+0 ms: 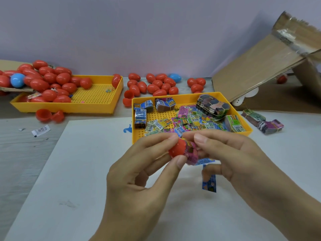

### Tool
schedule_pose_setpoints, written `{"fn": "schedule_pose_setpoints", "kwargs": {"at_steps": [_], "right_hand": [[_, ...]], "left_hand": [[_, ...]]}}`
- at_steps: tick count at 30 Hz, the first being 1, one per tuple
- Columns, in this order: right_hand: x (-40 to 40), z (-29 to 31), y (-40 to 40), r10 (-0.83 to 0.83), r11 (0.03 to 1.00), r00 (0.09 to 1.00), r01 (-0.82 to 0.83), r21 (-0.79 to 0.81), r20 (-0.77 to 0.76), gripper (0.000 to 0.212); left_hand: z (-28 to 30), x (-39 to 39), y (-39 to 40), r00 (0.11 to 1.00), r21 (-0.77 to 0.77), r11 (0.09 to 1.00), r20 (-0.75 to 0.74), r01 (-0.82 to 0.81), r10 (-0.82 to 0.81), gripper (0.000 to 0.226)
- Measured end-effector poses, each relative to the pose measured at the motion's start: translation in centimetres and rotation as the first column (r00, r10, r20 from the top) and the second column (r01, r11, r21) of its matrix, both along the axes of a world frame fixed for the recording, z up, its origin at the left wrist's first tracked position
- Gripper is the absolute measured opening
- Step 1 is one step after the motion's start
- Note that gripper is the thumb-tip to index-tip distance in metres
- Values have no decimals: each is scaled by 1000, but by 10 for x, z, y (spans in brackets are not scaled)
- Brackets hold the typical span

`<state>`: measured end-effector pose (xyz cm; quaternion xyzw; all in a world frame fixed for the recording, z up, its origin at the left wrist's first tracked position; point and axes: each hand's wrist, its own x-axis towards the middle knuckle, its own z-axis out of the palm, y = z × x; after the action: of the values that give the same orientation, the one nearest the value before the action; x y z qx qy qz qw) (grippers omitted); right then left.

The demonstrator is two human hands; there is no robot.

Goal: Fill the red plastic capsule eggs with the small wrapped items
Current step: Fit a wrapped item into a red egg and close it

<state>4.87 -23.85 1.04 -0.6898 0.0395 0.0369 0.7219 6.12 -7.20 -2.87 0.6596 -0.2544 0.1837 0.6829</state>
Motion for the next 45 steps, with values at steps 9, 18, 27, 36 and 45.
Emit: {"fn": "schedule_pose_setpoints", "kwargs": {"at_steps": [9, 18, 27, 36, 45], "right_hand": [[-7, -3, 8, -29, 994, 991, 43, -102, 133, 28], [-9, 1, 8, -1, 998, 1000, -1, 66, 30, 22], [-8, 3, 11, -54, 992, 998, 55, 116, -12, 17], [-7, 0, 10, -70, 986, 996, 77, 150, -49, 13], [-8, -4, 12, -76, 991, 997, 74, 111, 18, 18]], "left_hand": [[-1, 7, 4, 996, -130, 991, -75, 43, -54, 26], [5, 8, 8, 973, -129, 976, -129, 173, -190, 25], [7, 8, 8, 944, -149, 967, -227, 208, -238, 31], [2, 7, 8, 975, -51, 988, -163, 144, -150, 30], [0, 7, 8, 983, -21, 993, -143, 112, -114, 29]]}}
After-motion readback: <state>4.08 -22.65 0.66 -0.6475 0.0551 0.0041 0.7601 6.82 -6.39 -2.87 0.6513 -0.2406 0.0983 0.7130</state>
